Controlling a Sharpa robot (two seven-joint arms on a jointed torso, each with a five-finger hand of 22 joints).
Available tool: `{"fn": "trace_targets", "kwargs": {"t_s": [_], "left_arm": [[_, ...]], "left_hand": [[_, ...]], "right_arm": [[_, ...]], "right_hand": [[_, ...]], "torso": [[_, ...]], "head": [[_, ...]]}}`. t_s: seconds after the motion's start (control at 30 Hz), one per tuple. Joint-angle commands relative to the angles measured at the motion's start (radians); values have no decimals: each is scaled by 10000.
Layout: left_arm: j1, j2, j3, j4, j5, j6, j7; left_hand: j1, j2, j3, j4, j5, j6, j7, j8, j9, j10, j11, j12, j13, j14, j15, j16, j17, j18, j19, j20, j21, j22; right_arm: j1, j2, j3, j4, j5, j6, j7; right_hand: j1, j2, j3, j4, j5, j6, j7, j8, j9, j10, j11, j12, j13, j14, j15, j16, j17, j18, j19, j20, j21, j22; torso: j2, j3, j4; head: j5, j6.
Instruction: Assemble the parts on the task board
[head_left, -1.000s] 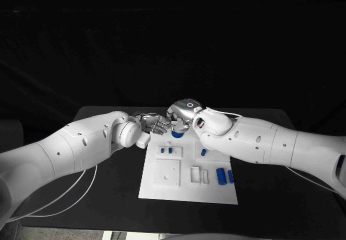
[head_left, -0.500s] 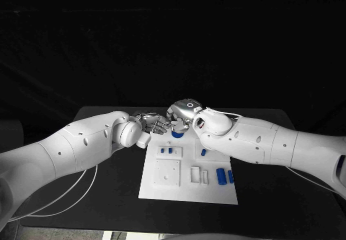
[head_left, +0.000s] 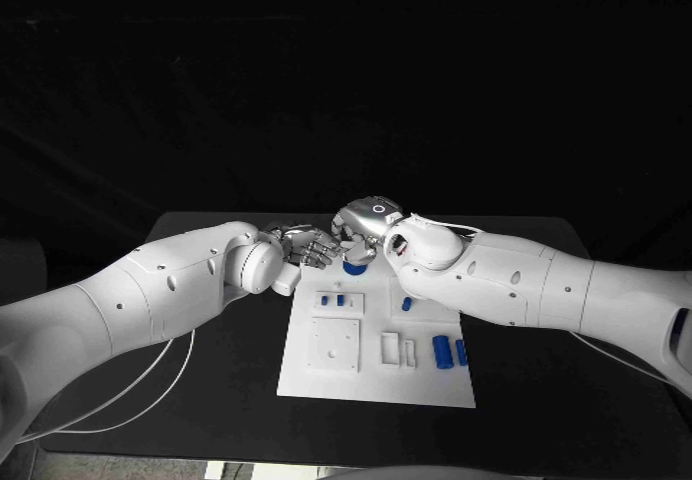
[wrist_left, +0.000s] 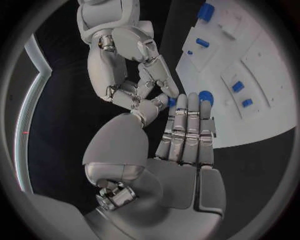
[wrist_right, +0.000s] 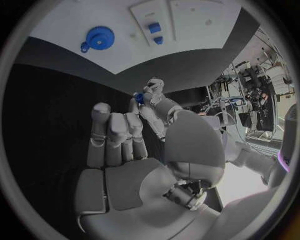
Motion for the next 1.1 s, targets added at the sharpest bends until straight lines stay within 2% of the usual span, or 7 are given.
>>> {"fn": "trace_targets", "kwargs": {"t_s": [0.03,0.47,0.67,0.8,0.9,1.1], "left_arm": [[26,65,30,57,92,-257,375],[25,41,31,47,130,-431,494],[25,21,31,67,131,-440,539],[25,-2,31,69,130,-472,553],[25,-16,31,56,64,-476,579],[26,-52,31,36,-200,-474,613]], "left_hand": [[159,42,187,-42,19,222,-85,79,29,173,-41,80,29,150,-46,46,105,183,162,-48,73,23],[144,29,449,-29,37,453,-159,148,25,442,-126,103,70,375,-140,5,361,176,376,-153,105,87],[154,32,479,-42,63,488,-172,162,28,485,-138,111,78,413,-153,4,396,179,409,-169,113,96],[163,23,516,-61,110,520,-184,173,32,519,-147,108,84,444,-164,-10,436,180,440,-183,115,105],[162,19,532,-67,133,532,-188,175,32,534,-150,105,87,460,-168,-19,458,179,456,-189,116,110],[165,18,551,-76,152,542,-192,176,32,553,-151,102,90,479,-172,-30,484,180,477,-197,118,117]], "right_arm": [[-21,9,-13,50,-56,117,98],[-21,34,-13,-10,62,117,114],[-19,36,-13,-90,107,-18,72],[-18,1,-13,-116,212,-286,55],[-18,-46,-13,-120,342,-623,45],[-18,-154,-13,-100,631,-1297,119]], "right_hand": [[11,-119,56,9,-50,84,67,1,9,52,11,-83,-16,10,-61,15,16,146,-11,-75,61,152],[1,-390,18,69,-51,-87,138,-104,-31,-328,76,-525,-299,-36,-13,-51,10,146,-62,-57,5,141],[6,-407,14,73,-51,-108,147,-117,-36,-367,85,-566,-323,-44,-6,-60,9,146,-69,-54,-3,140],[3,-527,14,104,-51,-289,210,-221,-79,-505,143,-687,-365,-111,38,-121,-3,146,-136,-28,-61,126],[22,-708,-21,81,-51,-1003,430,-614,-251,-750,351,-847,-396,-281,202,-239,-13,146,-297,47,-187,104],[20,-772,-275,-178,-53,-1611,662,-913,-375,-1065,576,-1006,-437,-551,420,-368,15,146,-561,202,-345,114]], "torso": [[3,-6,-13],[2,-5,-4],[0,-5,0],[0,-13,1],[-3,-4,-3],[3,7,-6]], "head": [[19,0],[8,-8],[19,-10],[25,-16],[36,-13],[49,-15]]}}
